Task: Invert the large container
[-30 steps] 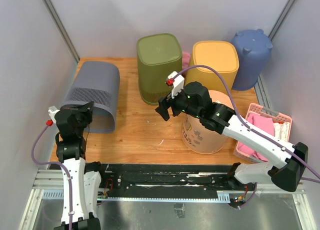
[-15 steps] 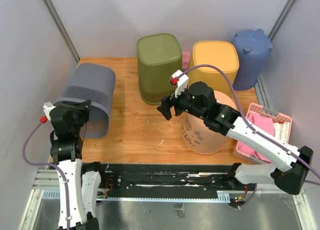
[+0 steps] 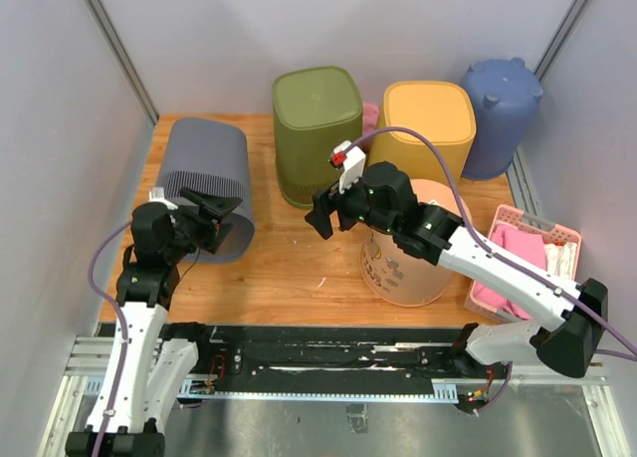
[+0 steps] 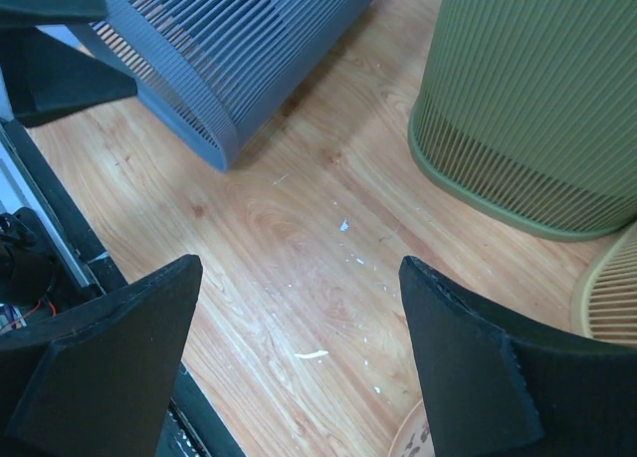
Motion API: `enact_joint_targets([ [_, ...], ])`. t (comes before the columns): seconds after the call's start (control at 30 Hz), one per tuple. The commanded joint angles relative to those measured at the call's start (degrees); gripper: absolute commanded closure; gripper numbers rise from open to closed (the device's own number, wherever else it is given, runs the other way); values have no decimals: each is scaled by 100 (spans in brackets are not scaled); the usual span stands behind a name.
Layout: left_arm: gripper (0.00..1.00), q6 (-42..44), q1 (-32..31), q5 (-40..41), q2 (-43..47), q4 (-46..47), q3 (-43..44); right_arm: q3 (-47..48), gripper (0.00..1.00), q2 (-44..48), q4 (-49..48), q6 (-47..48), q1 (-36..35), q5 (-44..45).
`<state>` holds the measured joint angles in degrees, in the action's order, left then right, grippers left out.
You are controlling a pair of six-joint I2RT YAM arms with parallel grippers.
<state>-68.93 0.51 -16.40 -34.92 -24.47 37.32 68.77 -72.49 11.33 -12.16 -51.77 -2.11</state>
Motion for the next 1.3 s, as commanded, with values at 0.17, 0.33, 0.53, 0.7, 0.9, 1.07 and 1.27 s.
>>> enact_joint_targets([
  [0.17,8,1998,-192,92,-351,-1707,2076,-23,18,-780,-1157,-518,-577,344],
  [0.33,7,2301,-192,104,-536,-1645,2706,-467,18,-1294,-2879,-569,-1050,693],
  [0.53,6,2696,-192,567,-580,-1352,3361,-872,17,-2292,-5462,810,-1811,1188],
  [0.7,4,2680,-192,976,-495,-1088,3647,-699,17,-3468,-7238,1642,-2226,1795],
  [0.9,1,2691,-192,1422,-322,-779,3797,-23,16,-4579,-7766,1840,-2338,3022],
  [1.07,1,2644,-192,1649,-98,-517,3691,524,17,-5318,-7888,1985,-2336,3832],
  [1.27,1,2649,-192,1672,-73,-561,3565,1151,28,-5898,-7595,1860,-2253,4005],
])
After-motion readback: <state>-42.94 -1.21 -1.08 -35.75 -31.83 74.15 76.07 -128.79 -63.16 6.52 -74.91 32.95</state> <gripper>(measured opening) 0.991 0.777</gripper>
